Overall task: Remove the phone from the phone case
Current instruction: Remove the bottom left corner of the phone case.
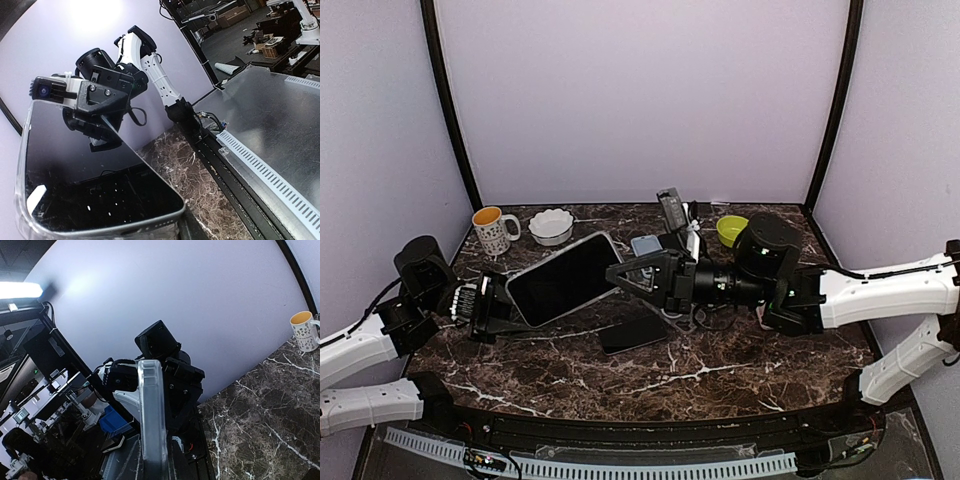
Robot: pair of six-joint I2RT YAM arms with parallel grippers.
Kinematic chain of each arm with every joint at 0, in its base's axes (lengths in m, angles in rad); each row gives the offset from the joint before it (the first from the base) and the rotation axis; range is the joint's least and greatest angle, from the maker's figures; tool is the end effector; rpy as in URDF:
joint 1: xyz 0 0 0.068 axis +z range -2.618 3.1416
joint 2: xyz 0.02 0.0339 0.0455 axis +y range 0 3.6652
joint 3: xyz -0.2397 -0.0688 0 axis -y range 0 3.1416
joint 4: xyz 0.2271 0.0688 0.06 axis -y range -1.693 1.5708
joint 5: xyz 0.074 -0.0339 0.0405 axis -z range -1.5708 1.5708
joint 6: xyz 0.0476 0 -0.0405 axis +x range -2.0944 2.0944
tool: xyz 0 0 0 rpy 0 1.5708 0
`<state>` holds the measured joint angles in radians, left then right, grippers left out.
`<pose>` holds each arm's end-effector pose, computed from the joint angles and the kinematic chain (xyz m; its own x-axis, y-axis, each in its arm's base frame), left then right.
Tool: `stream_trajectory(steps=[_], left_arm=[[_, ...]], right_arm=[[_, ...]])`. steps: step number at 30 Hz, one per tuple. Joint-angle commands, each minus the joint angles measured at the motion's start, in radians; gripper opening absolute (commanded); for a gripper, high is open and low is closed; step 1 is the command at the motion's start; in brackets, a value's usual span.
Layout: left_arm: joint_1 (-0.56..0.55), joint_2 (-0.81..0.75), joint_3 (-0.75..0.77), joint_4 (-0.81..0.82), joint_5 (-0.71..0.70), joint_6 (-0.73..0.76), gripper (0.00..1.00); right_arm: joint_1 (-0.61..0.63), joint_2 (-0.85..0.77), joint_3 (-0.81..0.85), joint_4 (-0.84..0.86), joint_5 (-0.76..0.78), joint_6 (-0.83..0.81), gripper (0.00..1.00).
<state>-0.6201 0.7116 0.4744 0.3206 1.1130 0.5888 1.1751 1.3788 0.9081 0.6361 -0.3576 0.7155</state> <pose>0.1119 -0.1324 0.2829 0.6030 -0.1290 -0.7872 0.7809 -0.1060 0.6156 0.1083 0.3025 0.3188 -0.6064 0.1425 -0.7823 -0.7945 -0.0676 0.6035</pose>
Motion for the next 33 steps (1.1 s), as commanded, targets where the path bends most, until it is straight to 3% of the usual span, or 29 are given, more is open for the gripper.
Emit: stream_trajectory(steps=[1, 4, 9, 13, 21, 29, 33], left_arm=[[0.004, -0.052, 0.012, 0.126, -0.017, 0.053, 0.29], [0.004, -0.044, -0.012, 0.144, -0.075, 0.044, 0.32], [0.005, 0.031, 0.018, 0.053, -0.074, 0.11, 0.29], [0.004, 0.048, 0.033, -0.042, -0.049, 0.159, 0.28], [0.004, 0.094, 0.083, -0.227, 0.041, 0.204, 0.39], [0.003, 0.16, 0.116, -0.308, 0.12, 0.211, 0.29], [0.002, 0.174, 0.12, -0.315, 0.136, 0.195, 0.3]], right_arm=[[-0.042, -0.074, 0.004, 0.024, -0.047, -0.103, 0.0], [-0.052, -0.092, -0.017, 0.022, -0.132, -0.227, 0.0], [-0.057, -0.086, 0.032, -0.19, -0.193, -0.435, 0.0], [-0.057, -0.094, 0.041, -0.256, -0.224, -0.476, 0.0], [-0.058, -0.102, 0.075, -0.426, -0.23, -0.657, 0.0], [-0.058, -0.106, 0.112, -0.54, -0.247, -0.861, 0.0], [-0.059, -0.118, 0.109, -0.529, -0.256, -0.917, 0.0]])
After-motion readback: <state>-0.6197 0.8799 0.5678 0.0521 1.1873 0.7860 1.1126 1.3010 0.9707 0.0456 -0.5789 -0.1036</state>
